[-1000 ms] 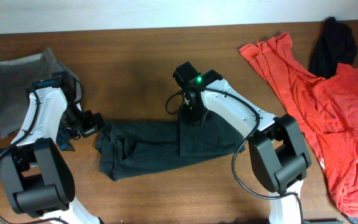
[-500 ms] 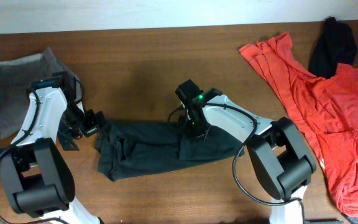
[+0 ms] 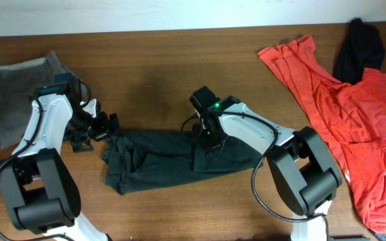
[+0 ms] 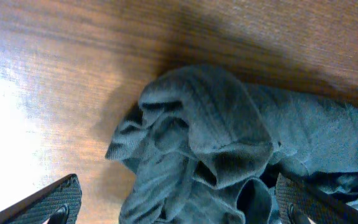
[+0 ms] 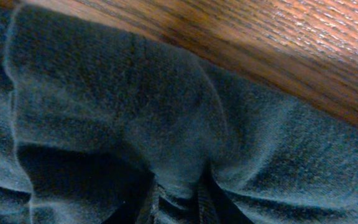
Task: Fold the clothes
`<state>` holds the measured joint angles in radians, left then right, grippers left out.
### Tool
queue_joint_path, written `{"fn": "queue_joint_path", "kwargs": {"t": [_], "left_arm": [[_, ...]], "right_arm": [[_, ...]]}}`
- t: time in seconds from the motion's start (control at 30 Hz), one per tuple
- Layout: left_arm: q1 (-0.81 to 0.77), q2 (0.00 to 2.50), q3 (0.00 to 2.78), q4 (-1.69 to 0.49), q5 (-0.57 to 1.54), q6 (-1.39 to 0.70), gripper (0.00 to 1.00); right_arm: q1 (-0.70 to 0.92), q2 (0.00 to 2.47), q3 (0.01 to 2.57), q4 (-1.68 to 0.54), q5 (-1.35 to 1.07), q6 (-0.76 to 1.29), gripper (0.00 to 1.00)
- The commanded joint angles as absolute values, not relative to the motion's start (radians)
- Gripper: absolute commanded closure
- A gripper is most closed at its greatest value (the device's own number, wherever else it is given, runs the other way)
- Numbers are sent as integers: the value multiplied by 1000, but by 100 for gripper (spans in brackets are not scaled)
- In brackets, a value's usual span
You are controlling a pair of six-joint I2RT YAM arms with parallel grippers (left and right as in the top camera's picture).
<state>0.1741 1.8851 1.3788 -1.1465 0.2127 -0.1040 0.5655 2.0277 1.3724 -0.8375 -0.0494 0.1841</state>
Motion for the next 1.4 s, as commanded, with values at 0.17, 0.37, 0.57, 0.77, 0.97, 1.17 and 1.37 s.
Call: {"fn": "queue_joint_path", "kwargs": {"t": [0.17, 0.37, 0.57, 0.77, 0.97, 1.17, 1.37], "left_arm": [[159, 1869, 1215, -1058, 196, -51, 1], [72, 1869, 1098, -957, 210, -26, 4], [40, 1869, 1087, -951, 210, -26, 55], [42, 1866, 1124, -983, 210, -26, 100], [57, 1834, 1265, -1079, 168, -26, 100], [110, 1828, 1404, -1189, 60, -26, 100], [220, 1828, 1479, -1224, -18, -31, 100]], "right_arm": [[588, 2067, 1325, -842, -94, 192, 74], [588, 2067, 1325, -837, -94, 193, 73], [588, 2067, 1325, -837, -94, 192, 74], [588, 2067, 1326, -836, -93, 192, 74], [588, 2056, 1434, -903, -45, 193, 75], [562, 2039, 1755, -1135, 63, 193, 65], [427, 2034, 2050, -1394, 65, 193, 64]]}}
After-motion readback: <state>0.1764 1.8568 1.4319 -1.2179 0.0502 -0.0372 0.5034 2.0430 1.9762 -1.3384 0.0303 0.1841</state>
